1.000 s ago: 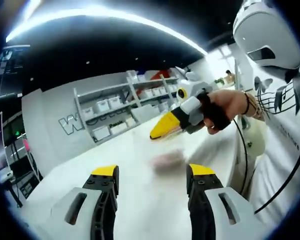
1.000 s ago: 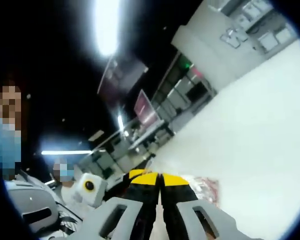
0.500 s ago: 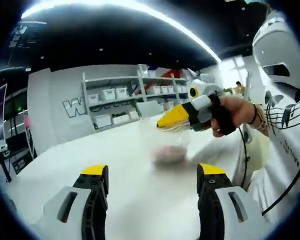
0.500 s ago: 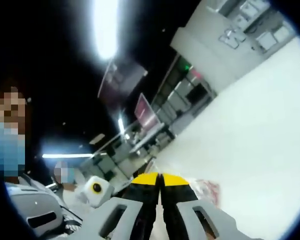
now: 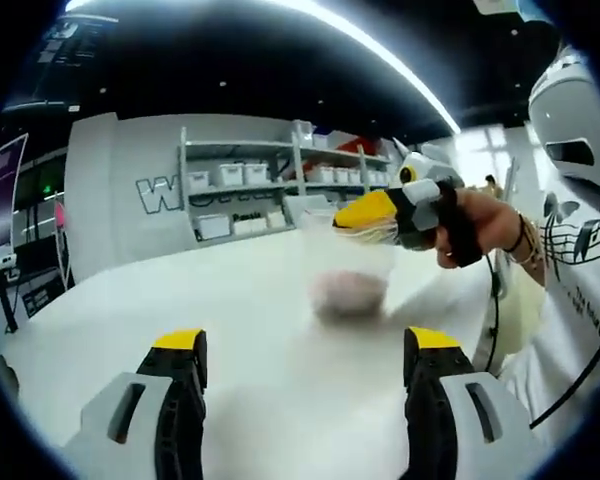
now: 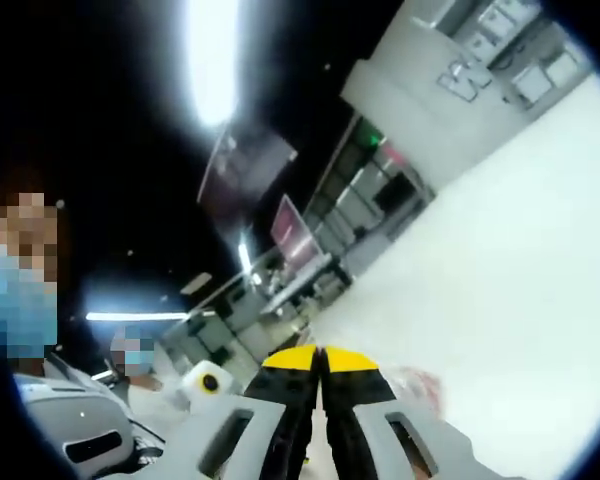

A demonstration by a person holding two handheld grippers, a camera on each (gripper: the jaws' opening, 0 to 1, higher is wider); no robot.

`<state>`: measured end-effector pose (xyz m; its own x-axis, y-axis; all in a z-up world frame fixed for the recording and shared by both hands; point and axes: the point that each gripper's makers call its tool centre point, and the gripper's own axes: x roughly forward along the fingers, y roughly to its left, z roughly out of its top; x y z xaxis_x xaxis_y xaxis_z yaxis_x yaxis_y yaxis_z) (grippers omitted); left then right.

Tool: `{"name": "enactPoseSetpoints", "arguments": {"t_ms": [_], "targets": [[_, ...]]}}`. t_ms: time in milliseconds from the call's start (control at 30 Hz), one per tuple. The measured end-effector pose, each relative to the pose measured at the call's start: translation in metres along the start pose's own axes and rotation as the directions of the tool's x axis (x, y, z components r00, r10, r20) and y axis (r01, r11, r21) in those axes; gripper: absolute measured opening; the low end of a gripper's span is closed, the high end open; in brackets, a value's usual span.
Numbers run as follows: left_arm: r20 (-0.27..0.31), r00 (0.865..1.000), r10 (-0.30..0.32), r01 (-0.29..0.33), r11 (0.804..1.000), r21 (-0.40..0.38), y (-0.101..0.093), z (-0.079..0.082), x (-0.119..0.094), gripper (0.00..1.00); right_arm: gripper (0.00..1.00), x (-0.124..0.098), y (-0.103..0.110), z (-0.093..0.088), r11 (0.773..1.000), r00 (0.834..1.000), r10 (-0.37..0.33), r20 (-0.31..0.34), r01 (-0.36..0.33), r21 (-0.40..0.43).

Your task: Open the resealable bag by pulling the two sides of the seal apart until the entire bag opening is separated and visibly accessible.

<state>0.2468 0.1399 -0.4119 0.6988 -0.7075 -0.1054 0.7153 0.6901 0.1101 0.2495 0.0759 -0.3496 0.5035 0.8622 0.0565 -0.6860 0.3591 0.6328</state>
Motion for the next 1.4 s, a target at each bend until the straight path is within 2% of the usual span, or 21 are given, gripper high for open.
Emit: {"name": "enactPoseSetpoints", "arguments": {"t_ms": [500,1033,1400], "targets": [[0.029,1.000,0.013,-0.012,0.999,-0.032,0.007,0.002,0.000,0.82,0.00,0.002,0.000,0.009,1.000,1.000,0.004,0.021,-0.004,-0.001],[0.017,1.000,0.010,-0.009,1.000,-0.020,0.006,-0.001,0.004,0.82,0.00,0.003,0.004,0.016,1.000,1.000,0.016,0.027,-0.017,0.014],[0.031,0.999,0.010,-0.010,1.000,-0.007,0.006,-0.001,0.005,0.82,0.00,0.007,0.000,0.034,1.000,0.999,0.001,0.035,0.000,-0.027]]}}
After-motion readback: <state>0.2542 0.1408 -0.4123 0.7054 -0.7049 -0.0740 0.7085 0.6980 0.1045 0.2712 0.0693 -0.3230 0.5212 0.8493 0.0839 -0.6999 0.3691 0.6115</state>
